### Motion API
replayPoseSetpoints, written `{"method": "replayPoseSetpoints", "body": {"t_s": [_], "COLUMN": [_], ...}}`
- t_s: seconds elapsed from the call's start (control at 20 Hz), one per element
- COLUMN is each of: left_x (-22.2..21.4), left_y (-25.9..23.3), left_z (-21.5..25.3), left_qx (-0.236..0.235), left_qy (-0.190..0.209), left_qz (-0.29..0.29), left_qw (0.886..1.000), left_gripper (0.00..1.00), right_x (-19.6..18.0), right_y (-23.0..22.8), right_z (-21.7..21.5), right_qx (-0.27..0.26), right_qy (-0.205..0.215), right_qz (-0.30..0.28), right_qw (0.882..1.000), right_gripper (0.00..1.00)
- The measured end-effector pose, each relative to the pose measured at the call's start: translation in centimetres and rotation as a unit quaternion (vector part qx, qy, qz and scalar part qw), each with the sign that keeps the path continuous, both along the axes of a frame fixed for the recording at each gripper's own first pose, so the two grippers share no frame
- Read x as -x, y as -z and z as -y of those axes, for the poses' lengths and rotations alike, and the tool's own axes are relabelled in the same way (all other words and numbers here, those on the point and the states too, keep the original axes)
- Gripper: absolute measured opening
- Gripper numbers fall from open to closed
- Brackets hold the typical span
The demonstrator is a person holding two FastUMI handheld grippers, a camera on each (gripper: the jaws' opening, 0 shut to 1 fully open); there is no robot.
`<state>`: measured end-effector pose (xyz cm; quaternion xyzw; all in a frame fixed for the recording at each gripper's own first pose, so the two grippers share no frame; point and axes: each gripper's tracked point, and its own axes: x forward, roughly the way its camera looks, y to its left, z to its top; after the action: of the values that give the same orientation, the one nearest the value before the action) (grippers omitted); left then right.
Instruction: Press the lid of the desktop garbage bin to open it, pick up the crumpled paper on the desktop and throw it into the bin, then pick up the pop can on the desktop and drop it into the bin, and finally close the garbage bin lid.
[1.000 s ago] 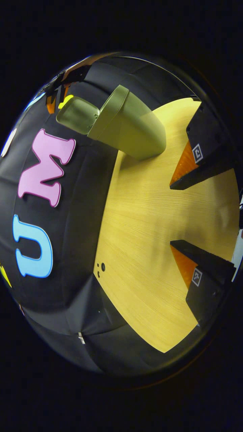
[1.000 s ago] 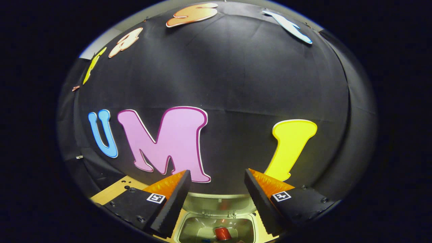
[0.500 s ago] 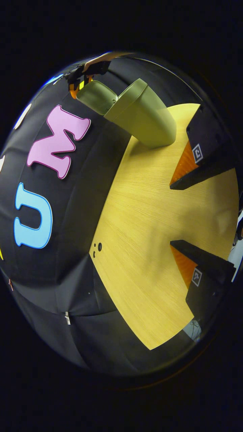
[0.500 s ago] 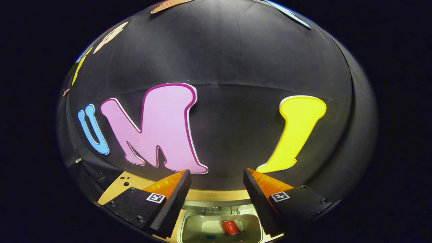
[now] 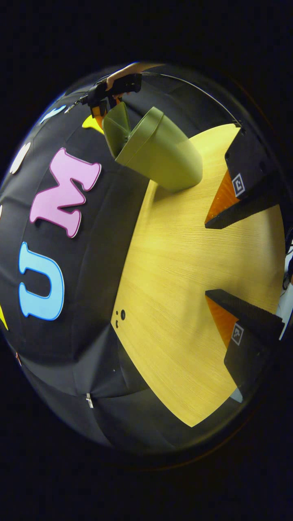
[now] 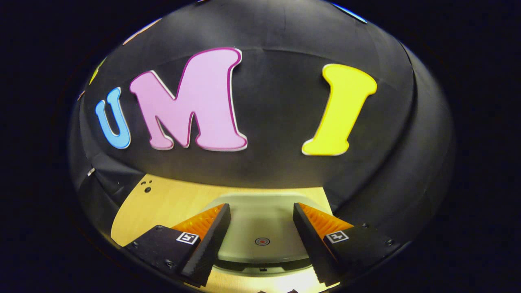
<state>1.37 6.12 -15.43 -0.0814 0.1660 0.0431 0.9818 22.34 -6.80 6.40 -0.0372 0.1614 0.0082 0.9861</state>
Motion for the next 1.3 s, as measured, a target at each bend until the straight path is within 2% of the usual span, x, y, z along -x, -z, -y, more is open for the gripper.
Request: {"method": "replayPoseSetpoints", "body": {"t_s": [0.25,0.55,0.8,0.95,1.1,1.3], "left_x": [1.8,3.3,4.6,5.2,5.6,5.7], "left_y": [1.1,1.4,2.5,2.8,2.5,1.2], "left_z": [-1.2,-2.1,-1.4,-1.1,-1.1,-1.6], "left_qx": [-0.014,-0.011,-0.010,-0.008,-0.012,-0.024], "left_qy": [0.011,-0.007,-0.006,-0.007,-0.008,-0.009], "left_qz": [-0.017,-0.018,-0.024,-0.024,-0.019,-0.003], "left_qw": [1.000,1.000,1.000,1.000,1.000,1.000], "left_gripper": [0.96,0.96,0.96,0.96,0.96,0.96], "right_x": [2.5,3.5,3.6,3.7,3.7,3.8], "right_y": [4.7,5.2,5.7,6.5,6.2,5.7], "right_z": [0.4,0.5,0.5,0.5,0.3,0.3], "right_qx": [-0.009,-0.010,-0.001,0.001,0.003,-0.008], "right_qy": [0.008,0.013,0.018,0.026,0.027,0.028], "right_qz": [-0.004,0.029,0.046,0.034,0.071,0.080], "right_qw": [1.000,0.999,0.999,0.999,0.997,0.996], "right_gripper": [0.98,0.98,0.98,0.98,1.00,0.99]}}
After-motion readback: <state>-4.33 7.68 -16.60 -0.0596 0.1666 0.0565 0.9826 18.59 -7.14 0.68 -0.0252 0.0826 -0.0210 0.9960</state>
